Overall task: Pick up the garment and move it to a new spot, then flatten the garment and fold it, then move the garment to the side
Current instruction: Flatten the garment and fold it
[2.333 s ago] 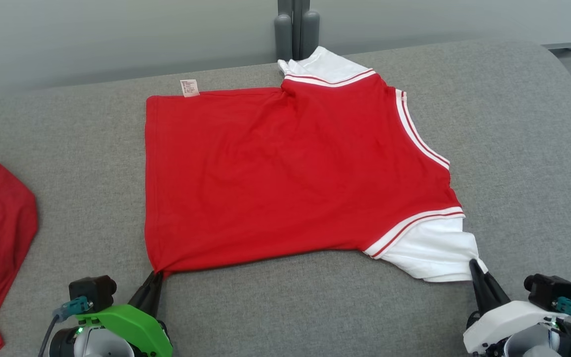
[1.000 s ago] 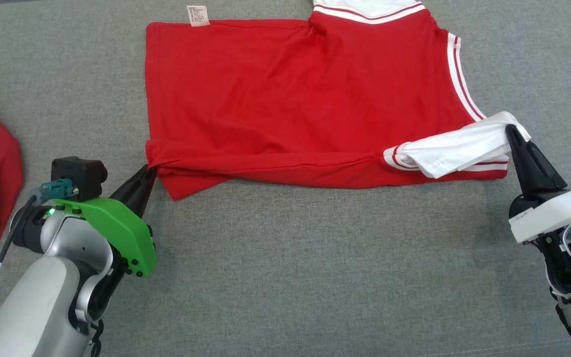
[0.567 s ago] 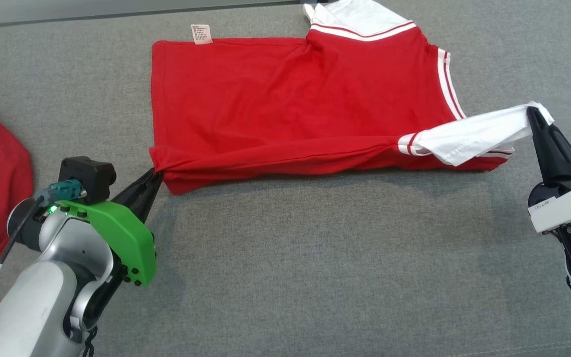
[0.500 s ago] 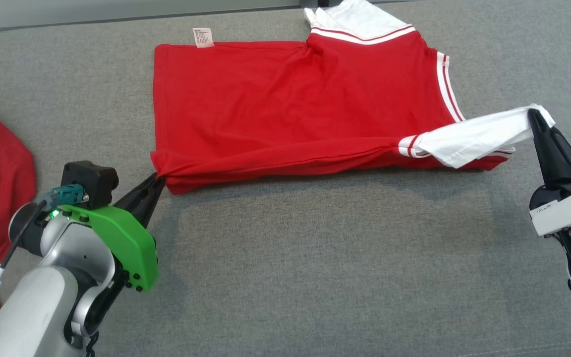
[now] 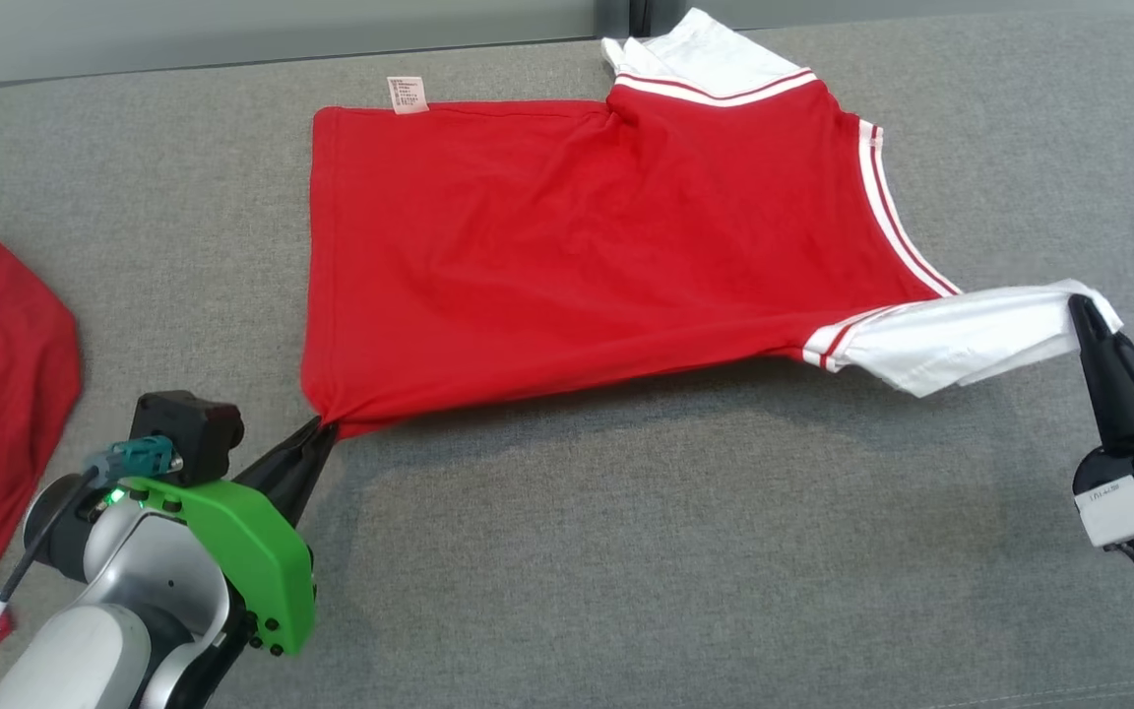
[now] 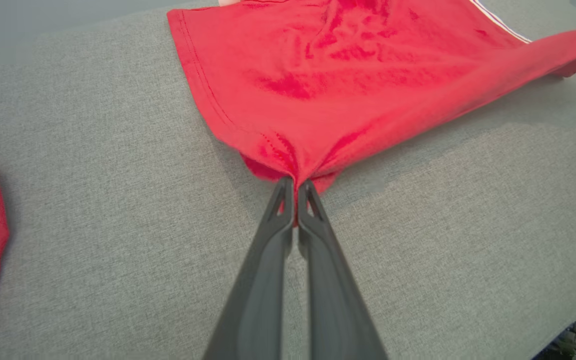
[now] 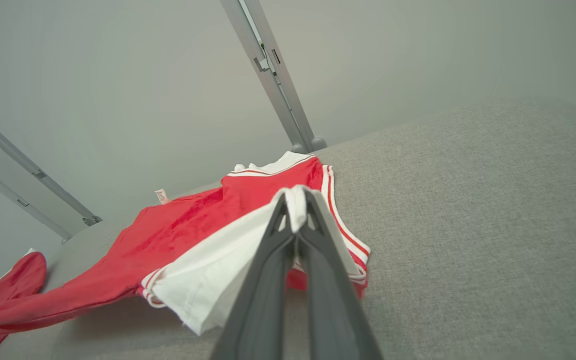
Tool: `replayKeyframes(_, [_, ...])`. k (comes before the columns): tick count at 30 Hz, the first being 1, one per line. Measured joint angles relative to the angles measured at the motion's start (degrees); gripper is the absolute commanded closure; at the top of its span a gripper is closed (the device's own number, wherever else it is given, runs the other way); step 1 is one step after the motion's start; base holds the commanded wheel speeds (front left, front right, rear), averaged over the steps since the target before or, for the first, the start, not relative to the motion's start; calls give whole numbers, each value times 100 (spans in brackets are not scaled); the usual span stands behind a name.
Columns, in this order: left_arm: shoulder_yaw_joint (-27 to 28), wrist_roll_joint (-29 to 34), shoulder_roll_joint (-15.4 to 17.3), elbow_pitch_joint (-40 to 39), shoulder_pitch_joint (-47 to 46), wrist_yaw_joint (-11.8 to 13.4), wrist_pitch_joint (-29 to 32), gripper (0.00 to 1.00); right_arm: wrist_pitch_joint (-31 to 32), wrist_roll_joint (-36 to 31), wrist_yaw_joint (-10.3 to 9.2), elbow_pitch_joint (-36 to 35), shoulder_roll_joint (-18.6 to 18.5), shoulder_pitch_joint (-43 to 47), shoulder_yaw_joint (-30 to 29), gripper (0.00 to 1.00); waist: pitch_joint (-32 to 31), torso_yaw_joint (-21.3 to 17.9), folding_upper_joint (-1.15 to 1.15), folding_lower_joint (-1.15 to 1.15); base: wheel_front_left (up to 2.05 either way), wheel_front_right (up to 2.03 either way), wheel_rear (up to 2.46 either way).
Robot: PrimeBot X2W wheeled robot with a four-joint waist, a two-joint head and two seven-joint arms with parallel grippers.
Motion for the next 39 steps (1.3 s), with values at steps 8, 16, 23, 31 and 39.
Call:
replayKeyframes(8, [159,-13,163,-401,381,90,142,100,9,58,-51,-280,3,436,-75,100,63,-19,0,0,0,0,0])
replayKeyframes(16, [220,-14,236,-742,435,113,349,100,138,51,-99,-503,-102,409,-1,100,315,-18,0,0,0,0,0])
replayKeyframes(23, [305,-10,367,-877,35,114,592,100,309,45,-99,-571,-125,-110,130,100,612,-37,0,0,0,0,0])
replayKeyframes(31, [274,-8,383,-868,-564,114,910,100,520,18,-102,-553,-254,-732,145,100,986,-45,0,1,0,0,0])
replayKeyframes(39, [229,-10,163,-404,-1162,113,1005,100,614,-140,-208,-320,-292,-1286,169,100,1367,-10,0,1,0,0,0])
